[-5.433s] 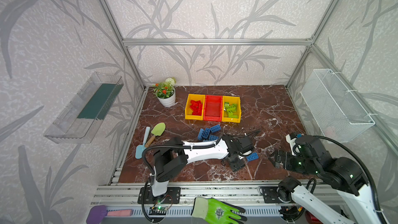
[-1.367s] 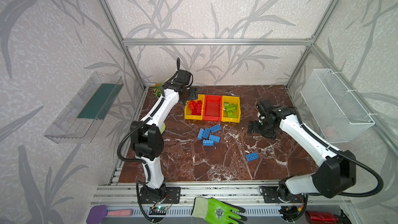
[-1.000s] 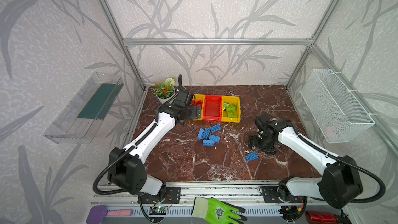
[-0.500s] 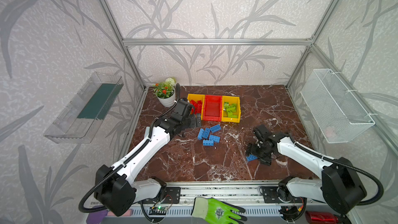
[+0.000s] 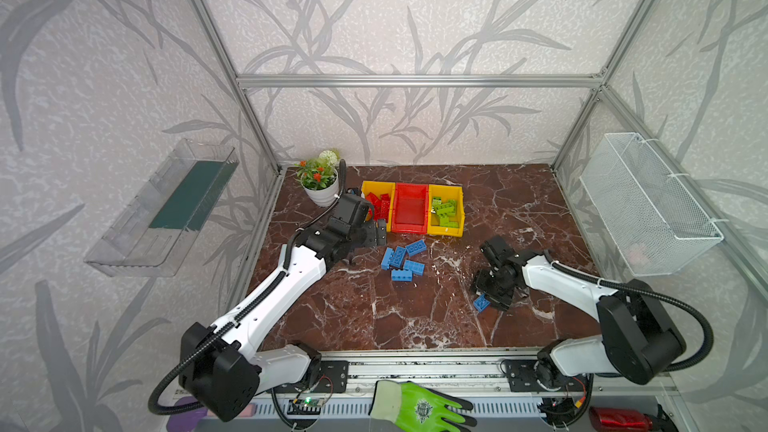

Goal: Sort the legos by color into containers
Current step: 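Lift the blue brick toward the red bin while the left gripper nears the pile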

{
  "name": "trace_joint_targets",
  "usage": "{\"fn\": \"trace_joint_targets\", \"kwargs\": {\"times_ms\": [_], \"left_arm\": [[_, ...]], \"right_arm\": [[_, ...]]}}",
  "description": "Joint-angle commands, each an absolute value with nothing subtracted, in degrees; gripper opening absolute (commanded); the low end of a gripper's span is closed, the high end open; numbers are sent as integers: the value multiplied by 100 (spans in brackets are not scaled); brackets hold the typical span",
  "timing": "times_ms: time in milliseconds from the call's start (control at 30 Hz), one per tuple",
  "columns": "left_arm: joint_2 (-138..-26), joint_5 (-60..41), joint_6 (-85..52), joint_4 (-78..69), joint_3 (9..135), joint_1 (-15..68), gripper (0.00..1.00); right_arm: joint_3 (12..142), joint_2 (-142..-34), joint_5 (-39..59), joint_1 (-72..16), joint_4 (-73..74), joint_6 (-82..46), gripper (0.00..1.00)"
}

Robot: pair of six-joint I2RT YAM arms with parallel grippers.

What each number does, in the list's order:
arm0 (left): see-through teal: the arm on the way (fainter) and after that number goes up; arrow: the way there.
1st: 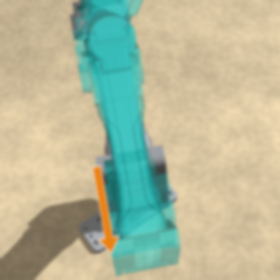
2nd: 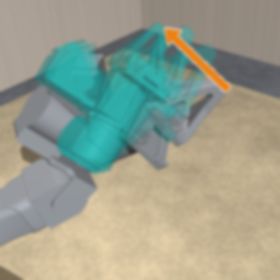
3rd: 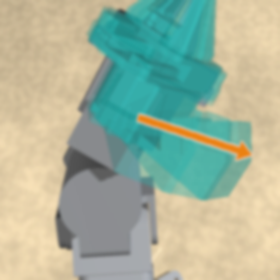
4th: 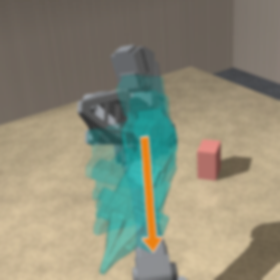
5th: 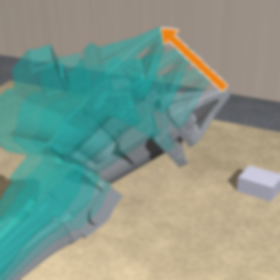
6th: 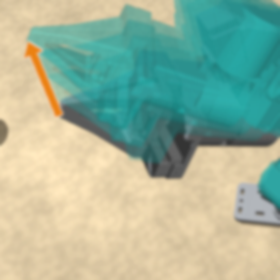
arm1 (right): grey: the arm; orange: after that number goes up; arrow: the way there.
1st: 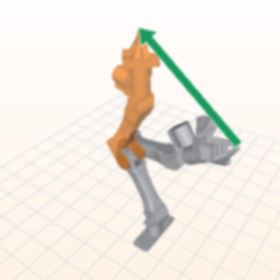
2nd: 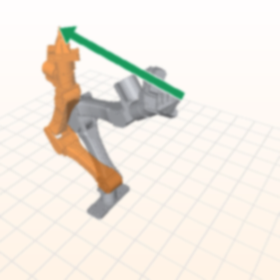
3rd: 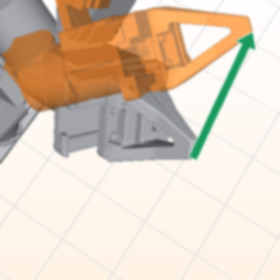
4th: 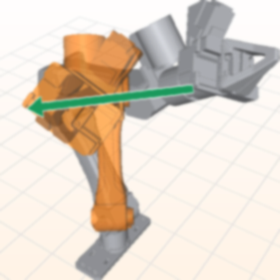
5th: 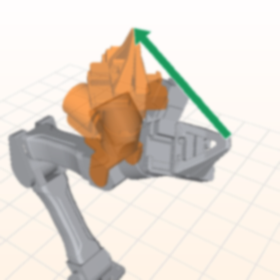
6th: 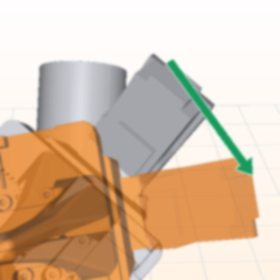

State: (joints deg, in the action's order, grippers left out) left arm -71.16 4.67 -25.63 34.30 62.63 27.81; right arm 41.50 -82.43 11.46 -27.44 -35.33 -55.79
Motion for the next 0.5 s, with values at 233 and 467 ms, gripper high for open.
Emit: {"fn": "trace_joint_targets", "kwargs": {"times_ms": [233,467], "left_arm": [[-7315,972,-2503,3510,6530,2795,99],[-7470,950,-2684,3428,6484,2800,99]], "right_arm": [[5106,-8925,674,-3155,-4343,-5013,34],[5467,-9185,746,-3199,-4535,-4618,29]]}}
